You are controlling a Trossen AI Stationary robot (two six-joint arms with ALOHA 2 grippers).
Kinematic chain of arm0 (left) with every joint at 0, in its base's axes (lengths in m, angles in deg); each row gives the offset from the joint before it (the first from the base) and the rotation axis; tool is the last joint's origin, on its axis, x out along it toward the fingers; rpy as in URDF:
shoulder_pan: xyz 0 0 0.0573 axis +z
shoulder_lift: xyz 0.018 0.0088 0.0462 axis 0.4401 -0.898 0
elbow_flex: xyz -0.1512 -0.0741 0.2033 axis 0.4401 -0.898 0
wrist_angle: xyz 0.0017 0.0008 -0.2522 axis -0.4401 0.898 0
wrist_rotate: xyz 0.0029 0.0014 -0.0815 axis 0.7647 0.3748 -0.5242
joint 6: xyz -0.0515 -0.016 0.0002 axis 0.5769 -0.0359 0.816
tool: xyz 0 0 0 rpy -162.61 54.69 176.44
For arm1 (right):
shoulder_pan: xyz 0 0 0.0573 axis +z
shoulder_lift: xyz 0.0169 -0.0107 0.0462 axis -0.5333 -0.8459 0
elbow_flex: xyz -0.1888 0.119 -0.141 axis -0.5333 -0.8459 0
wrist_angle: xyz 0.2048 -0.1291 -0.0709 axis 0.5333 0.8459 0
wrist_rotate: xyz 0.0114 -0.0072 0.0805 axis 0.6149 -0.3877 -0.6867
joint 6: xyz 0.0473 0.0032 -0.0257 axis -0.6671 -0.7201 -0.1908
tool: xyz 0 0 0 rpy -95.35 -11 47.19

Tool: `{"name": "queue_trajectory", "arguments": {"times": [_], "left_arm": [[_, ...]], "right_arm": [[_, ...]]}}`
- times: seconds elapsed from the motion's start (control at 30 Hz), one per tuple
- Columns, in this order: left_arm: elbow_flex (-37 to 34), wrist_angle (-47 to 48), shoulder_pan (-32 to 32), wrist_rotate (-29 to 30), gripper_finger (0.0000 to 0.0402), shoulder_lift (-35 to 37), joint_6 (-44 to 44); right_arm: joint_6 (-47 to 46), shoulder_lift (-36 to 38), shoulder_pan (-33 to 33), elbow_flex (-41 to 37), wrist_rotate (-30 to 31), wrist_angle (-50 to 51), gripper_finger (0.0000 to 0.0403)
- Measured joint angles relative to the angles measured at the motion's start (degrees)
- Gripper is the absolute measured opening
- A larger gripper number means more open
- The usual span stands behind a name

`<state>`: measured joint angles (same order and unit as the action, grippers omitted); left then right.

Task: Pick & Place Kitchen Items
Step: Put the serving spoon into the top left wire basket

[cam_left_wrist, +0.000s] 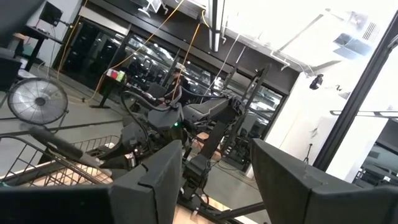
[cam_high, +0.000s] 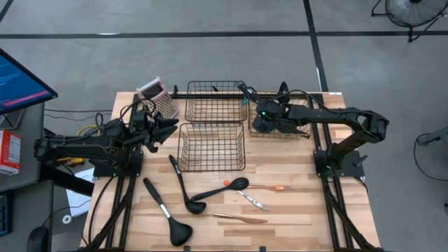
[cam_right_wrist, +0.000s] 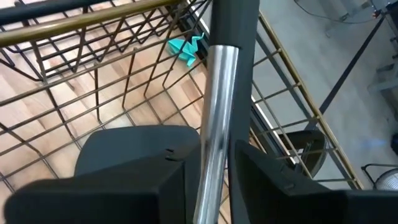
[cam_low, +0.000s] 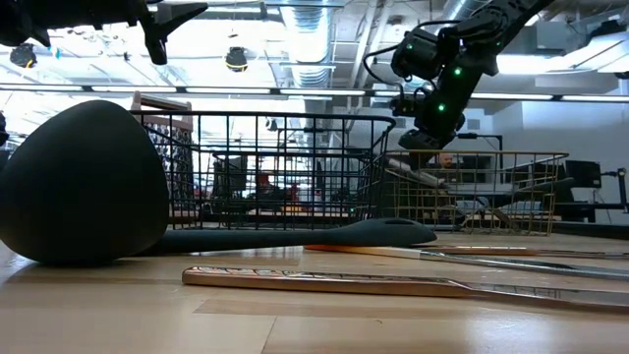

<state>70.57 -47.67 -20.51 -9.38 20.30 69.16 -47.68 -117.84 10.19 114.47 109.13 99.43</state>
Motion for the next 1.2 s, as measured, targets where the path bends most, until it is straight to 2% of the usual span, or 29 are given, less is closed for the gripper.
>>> {"name": "queue_trajectory", "arguments": {"times": [0.2, 0.33, 0.47, 0.63, 0.77, 0.93, 1.07, 1.2], "left_arm": [[0.0, 0.0, -0.01, -0.01, 0.0175, 0.0, 0.0], [0.0, 0.0, -0.01, 0.0, 0.0175, 0.0, 0.0], [0.0, 0.0, -0.01, 0.0, 0.0175, 0.0, 0.0], [0.0, -0.01, -0.01, 0.0, 0.0175, 0.0, 0.0], [0.0, -0.04, 0.0, 0.0, 0.0175, 0.0, 0.02], [0.0, 0.06, -0.67, -3.1, 0.0175, -0.68, 2.1], [0.22, 0.35, -3.89, -5.73, 0.0175, -2.95, 6.26], [4.2, 1.28, -8.82, -5.79, 0.0175, -7.54, 6.63]], "right_arm": [[-1.1, 0.0, -0.23, 0.0, -0.04, 0.21, 0.0098], [-1.17, 0.41, -0.23, 0.0, -1.19, 0.23, 0.0118], [-0.81, 2.63, -0.24, 0.92, -6.41, 1.69, 0.0163], [-1.95, 7.33, -0.21, 4.82, -8.85, 6.42, 0.0237], [-3.04, 12.02, 0.23, 9.75, -16.12, 12.45, 0.0275], [-7.34, 17.32, 3.14, 14.15, -24.69, 18.32, 0.0285], [-11.21, 21.27, 6.69, 14.51, -25.53, 20.2, 0.0285], [-13.95, 24.12, 9.76, 14.51, -25.53, 21.13, 0.0285]]}}
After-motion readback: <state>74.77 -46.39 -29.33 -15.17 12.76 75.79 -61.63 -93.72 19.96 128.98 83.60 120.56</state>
